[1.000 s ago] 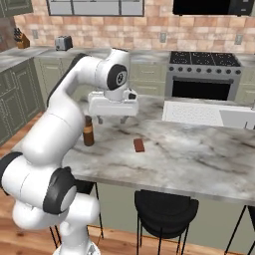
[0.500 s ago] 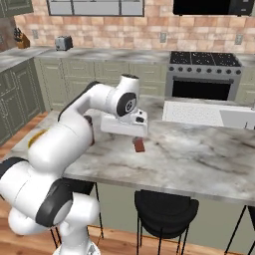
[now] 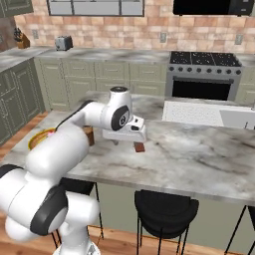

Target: Take the cinnamon bottle from the cabinet and place it on the dining table, next to the plate with the cupcake. Then take the chocolate from the dining counter and place it on the cupcake plate.

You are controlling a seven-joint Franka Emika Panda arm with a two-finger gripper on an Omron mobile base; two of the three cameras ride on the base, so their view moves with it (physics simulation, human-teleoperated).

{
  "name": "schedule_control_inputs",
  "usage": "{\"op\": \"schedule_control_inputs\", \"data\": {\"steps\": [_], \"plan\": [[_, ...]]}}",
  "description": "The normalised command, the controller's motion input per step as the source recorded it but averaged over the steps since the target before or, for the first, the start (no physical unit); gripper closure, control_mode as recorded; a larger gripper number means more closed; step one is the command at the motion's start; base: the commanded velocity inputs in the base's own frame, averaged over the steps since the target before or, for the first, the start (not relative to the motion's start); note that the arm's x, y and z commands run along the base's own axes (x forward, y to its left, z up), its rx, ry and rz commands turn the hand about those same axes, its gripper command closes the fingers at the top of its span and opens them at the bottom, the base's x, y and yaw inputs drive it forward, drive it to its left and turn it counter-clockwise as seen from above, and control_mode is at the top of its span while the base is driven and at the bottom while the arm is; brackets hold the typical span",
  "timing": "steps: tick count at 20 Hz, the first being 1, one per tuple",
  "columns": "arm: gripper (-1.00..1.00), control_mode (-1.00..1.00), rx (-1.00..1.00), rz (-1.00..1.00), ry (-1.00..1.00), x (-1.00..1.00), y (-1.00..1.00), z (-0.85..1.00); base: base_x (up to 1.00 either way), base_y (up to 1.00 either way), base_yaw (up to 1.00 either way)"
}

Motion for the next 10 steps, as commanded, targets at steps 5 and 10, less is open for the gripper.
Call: {"op": "schedule_control_inputs", "data": {"steps": [5,10], "plan": [[-1.0,-1.0,0.02,0.0,0.0,0.19,-0.41,0.0,0.0,0.0,0.0],[-1.0,-1.0,0.0,0.0,0.02,0.16,-0.05,-0.16,0.0,0.0,0.0]]}}
